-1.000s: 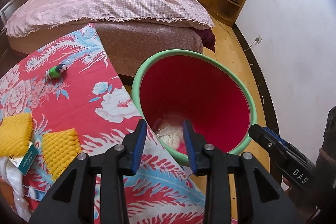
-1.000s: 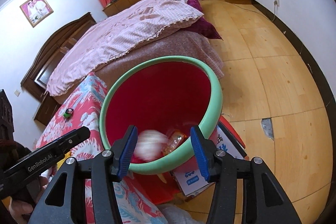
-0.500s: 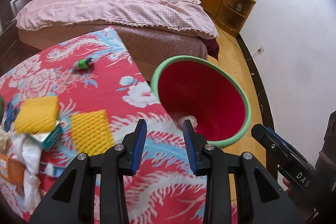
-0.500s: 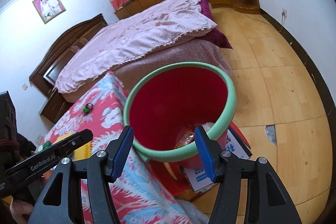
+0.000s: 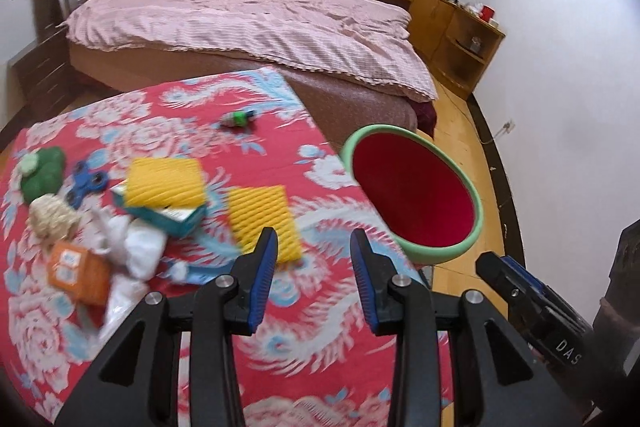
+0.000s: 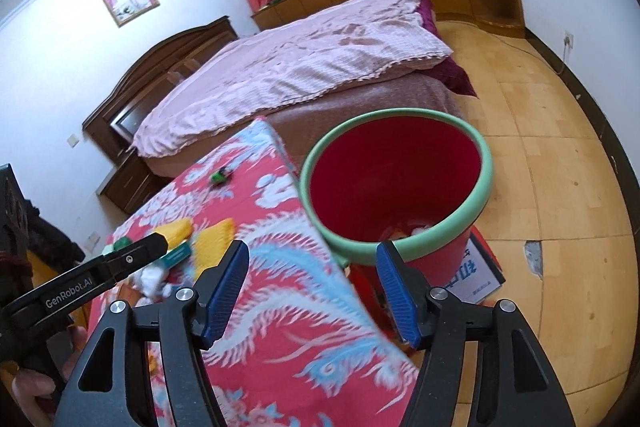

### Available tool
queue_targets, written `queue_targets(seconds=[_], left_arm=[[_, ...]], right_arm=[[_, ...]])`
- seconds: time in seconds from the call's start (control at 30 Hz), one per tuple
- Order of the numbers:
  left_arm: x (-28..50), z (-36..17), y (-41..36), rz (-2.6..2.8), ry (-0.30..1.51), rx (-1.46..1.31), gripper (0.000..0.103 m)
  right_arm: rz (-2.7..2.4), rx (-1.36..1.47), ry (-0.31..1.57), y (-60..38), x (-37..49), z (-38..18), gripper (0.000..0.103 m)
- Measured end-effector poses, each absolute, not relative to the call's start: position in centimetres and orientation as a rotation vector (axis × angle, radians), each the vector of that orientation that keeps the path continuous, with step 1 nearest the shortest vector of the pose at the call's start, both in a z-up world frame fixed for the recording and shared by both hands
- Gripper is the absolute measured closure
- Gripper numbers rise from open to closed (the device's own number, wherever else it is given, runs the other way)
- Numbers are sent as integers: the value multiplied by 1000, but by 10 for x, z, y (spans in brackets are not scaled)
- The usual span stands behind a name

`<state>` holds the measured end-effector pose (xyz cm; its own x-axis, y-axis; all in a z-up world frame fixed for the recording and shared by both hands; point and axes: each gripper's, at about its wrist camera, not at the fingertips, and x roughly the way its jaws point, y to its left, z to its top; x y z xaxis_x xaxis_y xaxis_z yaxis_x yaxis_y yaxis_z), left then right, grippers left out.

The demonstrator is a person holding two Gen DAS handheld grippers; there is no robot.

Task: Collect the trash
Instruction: 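Move both tools back over the bed, then grasp the orange knotted cloth with the left tool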

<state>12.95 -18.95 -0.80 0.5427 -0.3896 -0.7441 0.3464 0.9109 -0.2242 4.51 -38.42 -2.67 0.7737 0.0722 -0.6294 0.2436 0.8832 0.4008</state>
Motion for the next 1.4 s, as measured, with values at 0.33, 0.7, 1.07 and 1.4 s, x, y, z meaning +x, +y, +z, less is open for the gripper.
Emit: queue_targets(seconds=[0.33,0.7,1.07,1.4], left_arm=[[102,-5,-126,-337,887,-106,65],[69,-27,-64,-235,907,-109,58],[65,-72,-35,-178,1007,-127,56],[63,-94,-36,-211,1060,-144,56]], right_arm=[[-18,463,704,-343,34,-23,31],[48,420,741,-295,20,-31,30],[74,374,788,-265,21,-44,30],[60,384,823,-262,27,-56,30]])
